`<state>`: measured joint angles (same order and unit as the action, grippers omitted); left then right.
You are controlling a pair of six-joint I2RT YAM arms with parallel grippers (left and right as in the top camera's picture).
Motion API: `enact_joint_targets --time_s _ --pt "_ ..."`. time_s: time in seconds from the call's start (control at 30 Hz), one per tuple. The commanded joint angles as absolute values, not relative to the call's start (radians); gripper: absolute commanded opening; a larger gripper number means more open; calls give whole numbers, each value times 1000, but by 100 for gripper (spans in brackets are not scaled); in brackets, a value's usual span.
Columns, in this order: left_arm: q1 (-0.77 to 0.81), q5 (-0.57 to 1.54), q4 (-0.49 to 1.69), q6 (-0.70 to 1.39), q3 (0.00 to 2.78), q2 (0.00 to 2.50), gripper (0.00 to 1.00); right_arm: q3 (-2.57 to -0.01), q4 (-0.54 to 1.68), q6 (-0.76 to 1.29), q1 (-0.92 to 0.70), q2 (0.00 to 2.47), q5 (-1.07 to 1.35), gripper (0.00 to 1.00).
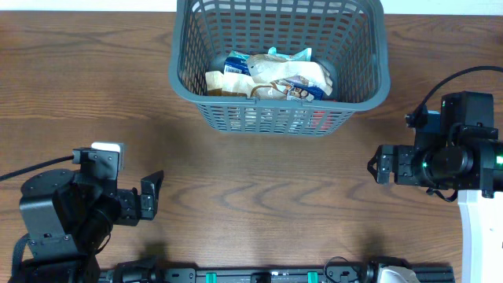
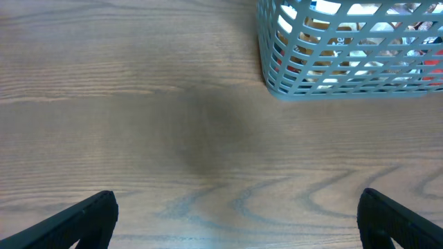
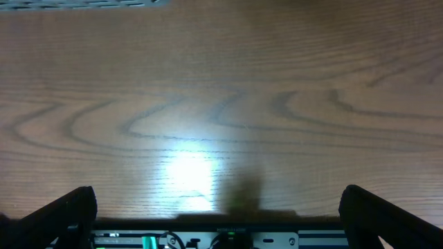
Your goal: Pack container
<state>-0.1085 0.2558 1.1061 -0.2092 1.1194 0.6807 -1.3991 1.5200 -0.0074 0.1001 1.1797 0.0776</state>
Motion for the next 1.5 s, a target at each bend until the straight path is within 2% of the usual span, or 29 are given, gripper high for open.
enact_joint_targets --time_s 0.0,0.17,0.33,0.63,0.8,1.1,1.47 --pt "-112 262 1105 -207 1112 685 98 -1393 1494 -14 90 1164 56 99" --pt "-112 262 1106 -207 1112 685 99 -1364 1476 2 90 1040 57 99" --pt "-112 262 1106 -207 1112 685 99 -1259 1344 4 90 838 59 99" --pt "-112 262 1105 -207 1112 685 99 -905 1007 59 89 492 73 99" --pt "-112 262 1106 -207 1112 685 98 -684 746 61 64 360 117 99" --pt "-112 262 1106 -207 1112 685 99 -394 376 74 -27 239 119 99" --pt "-112 262 1106 -207 1112 685 99 -174 181 74 -34 114 68 99"
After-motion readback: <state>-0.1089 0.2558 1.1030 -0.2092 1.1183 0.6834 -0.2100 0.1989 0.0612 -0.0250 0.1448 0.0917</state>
